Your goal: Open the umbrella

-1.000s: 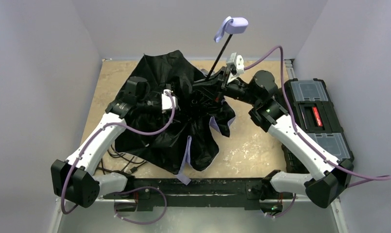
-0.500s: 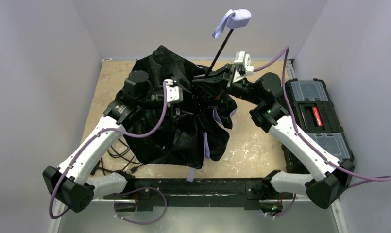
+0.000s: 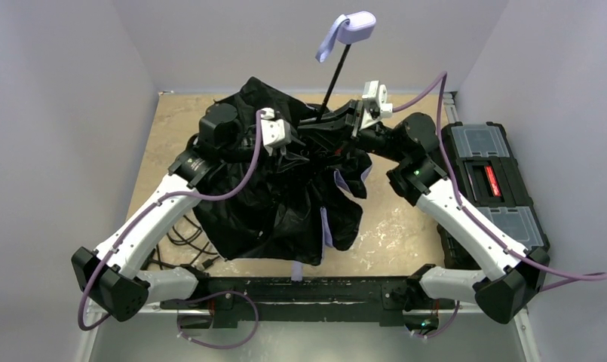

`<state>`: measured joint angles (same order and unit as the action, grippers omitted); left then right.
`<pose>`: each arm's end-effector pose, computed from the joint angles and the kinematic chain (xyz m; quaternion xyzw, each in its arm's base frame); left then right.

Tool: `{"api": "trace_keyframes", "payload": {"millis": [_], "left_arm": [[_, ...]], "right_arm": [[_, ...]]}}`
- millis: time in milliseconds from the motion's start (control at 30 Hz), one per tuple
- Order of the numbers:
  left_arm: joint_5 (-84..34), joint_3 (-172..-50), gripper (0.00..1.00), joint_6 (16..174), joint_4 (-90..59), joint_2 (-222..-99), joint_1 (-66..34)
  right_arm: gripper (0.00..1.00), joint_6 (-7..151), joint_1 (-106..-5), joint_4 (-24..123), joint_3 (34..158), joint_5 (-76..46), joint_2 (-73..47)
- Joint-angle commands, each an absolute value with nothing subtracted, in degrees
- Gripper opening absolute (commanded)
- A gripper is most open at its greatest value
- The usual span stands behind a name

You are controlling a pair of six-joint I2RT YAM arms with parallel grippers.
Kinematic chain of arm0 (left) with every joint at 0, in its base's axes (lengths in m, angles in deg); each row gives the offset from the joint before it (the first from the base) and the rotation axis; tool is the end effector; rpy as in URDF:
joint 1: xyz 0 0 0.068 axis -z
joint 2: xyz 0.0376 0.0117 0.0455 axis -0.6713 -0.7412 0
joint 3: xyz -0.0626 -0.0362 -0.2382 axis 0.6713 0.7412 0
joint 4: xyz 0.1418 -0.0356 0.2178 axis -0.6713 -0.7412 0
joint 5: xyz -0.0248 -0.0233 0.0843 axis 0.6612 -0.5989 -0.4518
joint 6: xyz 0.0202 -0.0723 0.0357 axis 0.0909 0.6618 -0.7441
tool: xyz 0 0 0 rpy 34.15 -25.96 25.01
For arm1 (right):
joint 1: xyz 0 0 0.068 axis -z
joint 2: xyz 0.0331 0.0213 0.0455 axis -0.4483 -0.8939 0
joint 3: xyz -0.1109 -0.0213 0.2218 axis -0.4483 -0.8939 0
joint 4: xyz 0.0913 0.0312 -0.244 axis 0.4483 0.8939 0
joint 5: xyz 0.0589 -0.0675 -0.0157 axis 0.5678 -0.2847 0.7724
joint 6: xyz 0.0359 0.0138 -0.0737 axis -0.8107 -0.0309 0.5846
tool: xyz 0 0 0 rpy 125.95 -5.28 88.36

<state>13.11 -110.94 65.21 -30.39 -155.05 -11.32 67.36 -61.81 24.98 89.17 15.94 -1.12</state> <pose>0.2350 -0.2018 0.3810 0.5233 0.5421 -0.3678 0.5450 0.2193 0.2104 0.4487 -0.3797 0.4471 0.4792 0.6529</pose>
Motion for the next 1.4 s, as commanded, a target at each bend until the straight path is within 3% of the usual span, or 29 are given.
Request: {"api": "trace_keyframes", "payload": {"millis": [0, 67, 100, 167, 200, 367, 433, 533, 600, 800, 1067, 1167, 1367], "left_arm": [[11.0, -113.0, 0.31, 67.9, -27.7, -155.8, -10.8], [11.1, -112.9, 0.17, 68.6, -27.1, -155.8, -10.6], [12.0, -112.9, 0.2, 69.3, -26.7, -155.8, -10.6], [14.0, -113.2, 0.46, 70.8, -26.6, -155.3, -10.6], [14.6, -112.6, 0.53, 72.1, -25.4, -154.5, -10.5], [15.6, -112.8, 0.58, 73.0, -28.4, -149.1, -11.8], [20.6, -117.1, 0.64, 77.1, -33.3, -148.5, -18.8], [22.8, -121.7, 0.66, 79.2, -36.6, -148.3, -22.4], [21.5, -122.4, 0.67, 84.9, -30.3, -148.0, -22.2], [13.6, -130.8, 0.64, 92.2, -24.6, -154.6, -14.4], [8.8, -131.4, 0.63, 96.9, -15.7, -158.0, -10.4], [6.8, -133.1, 0.58, 98.8, -17.2, -160.1, -9.9], [9.2, -134.0, 0.07, 101.3, -19.6, -161.8, -9.9]], "right_arm": [[0.0, 66.4, -62.0, 20.2, 92.0, 15.8, -0.7], [0.0, 66.0, -62.0, 20.2, 92.0, 15.7, -0.7], [0.0, 66.0, -62.0, 20.3, 92.1, 15.6, -0.7], [0.0, 66.8, -62.0, 20.9, 92.1, 15.1, -0.6], [0.0, 67.2, -62.0, 21.3, 92.0, 15.0, -0.6], [0.0, 69.9, -62.0, 23.9, 91.2, 15.3, 0.2], [0.0, 71.6, -62.0, 26.3, 90.3, 16.6, 1.0], [0.0, 72.9, -62.0, 27.8, 89.3, 17.5, 1.1], [0.0, 73.2, -62.0, 28.1, 89.0, 18.5, 0.3], [0.0, 71.7, -62.2, 25.6, 89.1, 20.4, -3.0], [0.0, 73.0, -63.4, 26.2, 87.3, 21.0, -3.4], [0.0, 73.6, -63.7, 26.1, 86.9, 21.0, -3.2], [0.0, 75.8, -63.7, 27.7, 86.2, 20.9, -2.9]]}}
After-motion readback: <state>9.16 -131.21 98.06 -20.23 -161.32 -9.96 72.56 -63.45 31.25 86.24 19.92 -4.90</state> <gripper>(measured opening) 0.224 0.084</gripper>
